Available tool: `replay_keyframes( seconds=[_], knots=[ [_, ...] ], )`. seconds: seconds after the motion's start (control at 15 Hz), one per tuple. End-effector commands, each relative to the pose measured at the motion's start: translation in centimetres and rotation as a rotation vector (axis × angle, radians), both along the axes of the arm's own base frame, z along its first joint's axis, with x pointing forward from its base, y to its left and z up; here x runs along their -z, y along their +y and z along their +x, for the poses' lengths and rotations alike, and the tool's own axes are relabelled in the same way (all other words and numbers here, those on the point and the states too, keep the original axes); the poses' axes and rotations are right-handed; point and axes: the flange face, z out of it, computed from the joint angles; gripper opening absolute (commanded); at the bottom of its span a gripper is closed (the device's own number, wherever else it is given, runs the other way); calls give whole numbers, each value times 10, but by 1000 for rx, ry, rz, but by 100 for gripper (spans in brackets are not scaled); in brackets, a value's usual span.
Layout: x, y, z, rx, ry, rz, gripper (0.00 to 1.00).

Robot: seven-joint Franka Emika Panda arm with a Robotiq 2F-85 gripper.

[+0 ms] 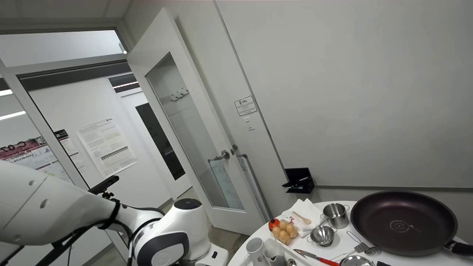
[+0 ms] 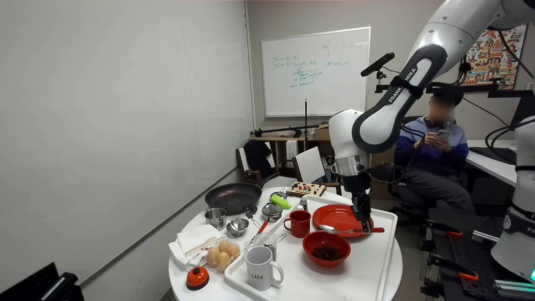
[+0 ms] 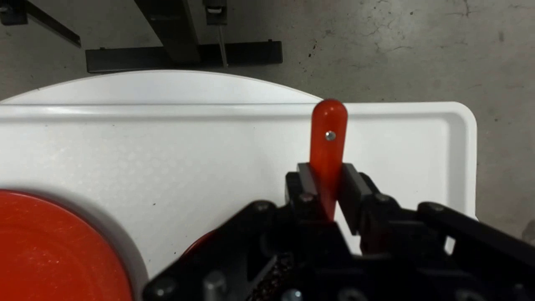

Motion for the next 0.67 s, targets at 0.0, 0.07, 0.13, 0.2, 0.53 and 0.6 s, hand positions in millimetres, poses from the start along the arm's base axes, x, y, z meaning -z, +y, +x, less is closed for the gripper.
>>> replay_keyframes(
  seconds=[0.0,0.07,0.13,0.2,0.53,0.6],
  knots=[
    [10,-2,14,-21,53,12,7],
    [11,-3,16,-23,60,14,7],
    [12,-5,18,-25,66,11,7],
    [14,-7,21,-28,74,10,7],
    [31,-10,29,-79,145,-29,7],
    [35,-10,31,-83,157,-35,7]
  ],
)
